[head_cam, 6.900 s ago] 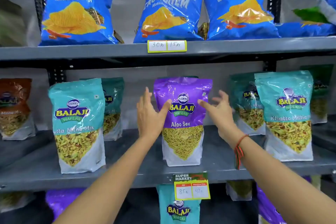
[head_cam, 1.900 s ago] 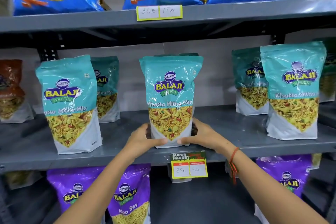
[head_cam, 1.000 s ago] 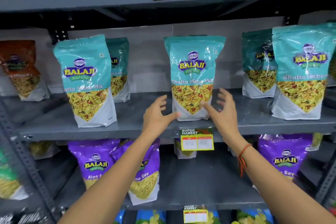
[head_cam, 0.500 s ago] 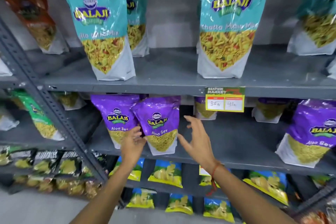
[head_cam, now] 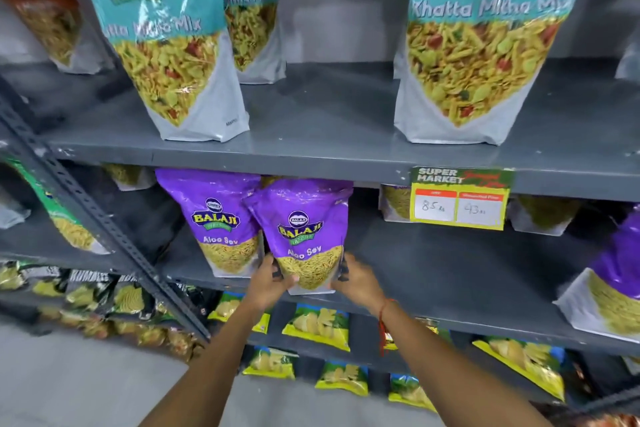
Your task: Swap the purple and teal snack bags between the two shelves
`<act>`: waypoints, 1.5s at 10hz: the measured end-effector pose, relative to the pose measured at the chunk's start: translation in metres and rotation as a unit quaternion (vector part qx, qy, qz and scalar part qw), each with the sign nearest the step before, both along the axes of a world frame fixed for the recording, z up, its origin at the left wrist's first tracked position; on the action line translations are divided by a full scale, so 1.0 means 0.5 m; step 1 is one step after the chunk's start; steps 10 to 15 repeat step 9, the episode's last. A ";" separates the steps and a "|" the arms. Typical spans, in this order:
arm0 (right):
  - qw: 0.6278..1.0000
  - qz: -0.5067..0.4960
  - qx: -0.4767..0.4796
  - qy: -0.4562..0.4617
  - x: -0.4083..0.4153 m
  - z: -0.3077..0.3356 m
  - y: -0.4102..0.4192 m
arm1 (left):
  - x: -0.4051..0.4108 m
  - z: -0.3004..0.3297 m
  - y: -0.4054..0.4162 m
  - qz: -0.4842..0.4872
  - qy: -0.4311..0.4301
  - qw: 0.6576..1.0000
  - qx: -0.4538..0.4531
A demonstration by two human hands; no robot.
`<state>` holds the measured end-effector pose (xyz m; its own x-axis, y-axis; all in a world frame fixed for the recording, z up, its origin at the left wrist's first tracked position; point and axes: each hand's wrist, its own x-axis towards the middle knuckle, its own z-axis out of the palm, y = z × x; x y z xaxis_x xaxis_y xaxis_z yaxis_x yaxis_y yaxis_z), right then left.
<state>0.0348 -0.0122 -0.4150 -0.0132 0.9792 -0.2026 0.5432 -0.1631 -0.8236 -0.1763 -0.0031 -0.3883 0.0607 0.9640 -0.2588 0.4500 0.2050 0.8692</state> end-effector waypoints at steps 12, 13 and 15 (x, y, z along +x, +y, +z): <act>0.984 -0.174 0.046 -0.001 0.237 0.003 -0.120 | 0.286 -0.011 -0.031 -0.117 0.042 0.991 0.040; 0.984 -0.174 0.046 -0.001 0.237 0.003 -0.120 | 0.286 -0.011 -0.031 -0.117 0.042 0.991 0.040; 0.984 -0.174 0.046 -0.001 0.237 0.003 -0.120 | 0.286 -0.011 -0.031 -0.117 0.042 0.991 0.040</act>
